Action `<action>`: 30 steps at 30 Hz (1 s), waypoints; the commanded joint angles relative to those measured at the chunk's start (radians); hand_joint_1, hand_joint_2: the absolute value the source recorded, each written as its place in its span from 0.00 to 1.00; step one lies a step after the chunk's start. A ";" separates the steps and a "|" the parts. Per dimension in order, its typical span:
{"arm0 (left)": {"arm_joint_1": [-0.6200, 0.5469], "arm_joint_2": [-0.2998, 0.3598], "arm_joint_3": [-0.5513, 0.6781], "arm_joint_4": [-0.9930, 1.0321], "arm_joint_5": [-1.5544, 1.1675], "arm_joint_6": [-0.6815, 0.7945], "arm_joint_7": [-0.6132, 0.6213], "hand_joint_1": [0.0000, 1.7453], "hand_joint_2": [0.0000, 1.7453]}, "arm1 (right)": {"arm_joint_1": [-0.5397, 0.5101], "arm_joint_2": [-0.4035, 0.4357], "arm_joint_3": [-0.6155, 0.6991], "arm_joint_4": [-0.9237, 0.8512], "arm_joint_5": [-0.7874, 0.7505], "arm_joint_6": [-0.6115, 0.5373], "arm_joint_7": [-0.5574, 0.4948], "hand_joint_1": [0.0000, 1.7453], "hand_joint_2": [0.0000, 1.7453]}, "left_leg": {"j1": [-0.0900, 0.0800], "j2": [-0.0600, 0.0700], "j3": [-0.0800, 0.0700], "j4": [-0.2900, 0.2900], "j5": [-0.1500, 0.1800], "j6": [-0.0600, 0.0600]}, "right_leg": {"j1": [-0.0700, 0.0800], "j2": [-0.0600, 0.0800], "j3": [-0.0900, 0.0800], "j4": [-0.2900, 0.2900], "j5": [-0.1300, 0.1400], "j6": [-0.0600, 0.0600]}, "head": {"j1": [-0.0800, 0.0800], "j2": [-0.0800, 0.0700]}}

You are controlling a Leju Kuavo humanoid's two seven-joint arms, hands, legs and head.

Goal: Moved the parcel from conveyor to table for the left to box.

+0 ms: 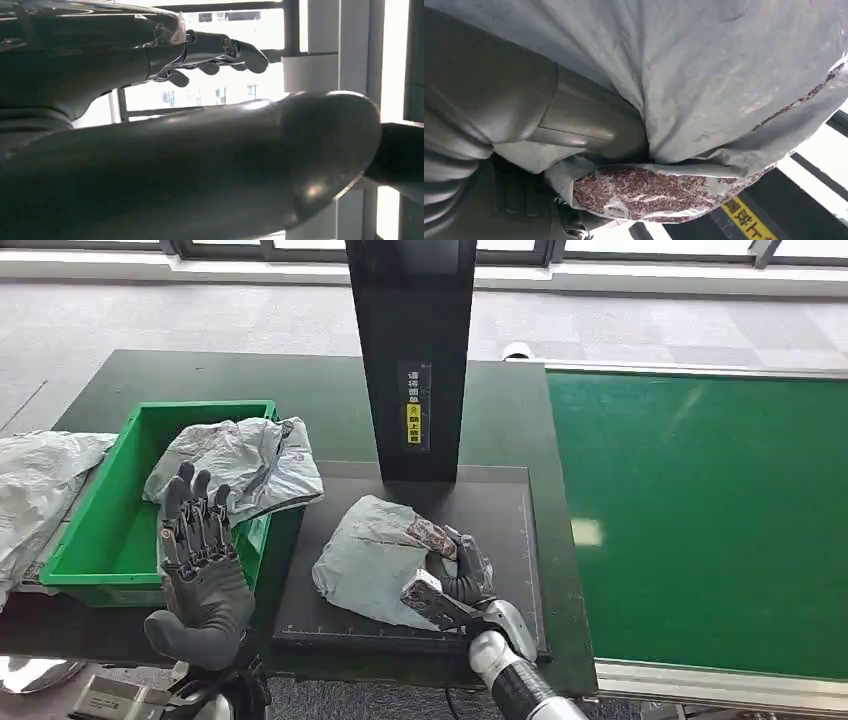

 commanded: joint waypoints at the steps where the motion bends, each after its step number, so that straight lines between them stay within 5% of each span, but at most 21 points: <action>1: 0.003 0.028 -0.035 0.081 -0.007 0.102 0.003 0.00 0.00 | -0.028 -0.002 0.002 0.040 0.026 -0.048 -0.022 0.00 1.00 | 0.000 0.000 0.002 -0.003 0.001 0.000 | 0.000 0.000 0.002 -0.003 0.001 0.000 | 0.000 0.000; 9: 0.003 0.038 -0.009 0.090 0.007 0.045 0.003 0.00 0.00 | 0.065 -0.075 -0.025 -0.158 0.021 -0.065 -0.047 0.00 1.00 | 0.000 -0.004 0.001 -0.003 0.001 0.001 | 0.000 -0.004 0.002 -0.003 0.000 0.000 | 0.000 0.000; 13: -0.016 0.026 0.024 0.125 -0.008 0.002 0.003 0.00 0.00 | 0.184 -0.130 -0.069 -0.402 -0.036 -0.019 -0.047 0.00 1.00 | 0.000 -0.004 0.000 -0.002 0.001 0.001 | -0.001 -0.004 0.001 -0.002 0.000 0.000 | 0.000 0.000; 27: -0.093 -0.038 0.088 0.346 -0.147 0.015 0.051 0.00 0.00 | 0.407 -0.103 -0.231 -0.793 0.087 0.032 -0.032 0.00 1.00 | -0.001 -0.007 0.001 -0.004 0.001 0.001 | -0.001 -0.007 0.003 -0.004 -0.001 0.000 | 0.000 0.000; 29: -0.101 -0.041 0.088 0.363 -0.202 0.057 0.067 0.00 0.00 | 0.428 -0.102 -0.239 -0.831 0.090 0.030 -0.031 0.00 1.00 | -0.001 -0.006 0.000 -0.002 0.000 0.001 | -0.002 -0.006 0.001 -0.003 -0.001 0.001 | 0.000 0.000; 30: -0.135 -0.057 0.066 0.456 -0.298 0.164 0.099 0.00 0.00 | 0.521 -0.100 -0.242 -0.983 0.111 0.025 -0.026 0.00 1.00 | -0.001 -0.007 0.000 -0.003 0.000 0.001 | -0.001 -0.008 0.002 -0.004 -0.001 0.000 | 0.000 0.000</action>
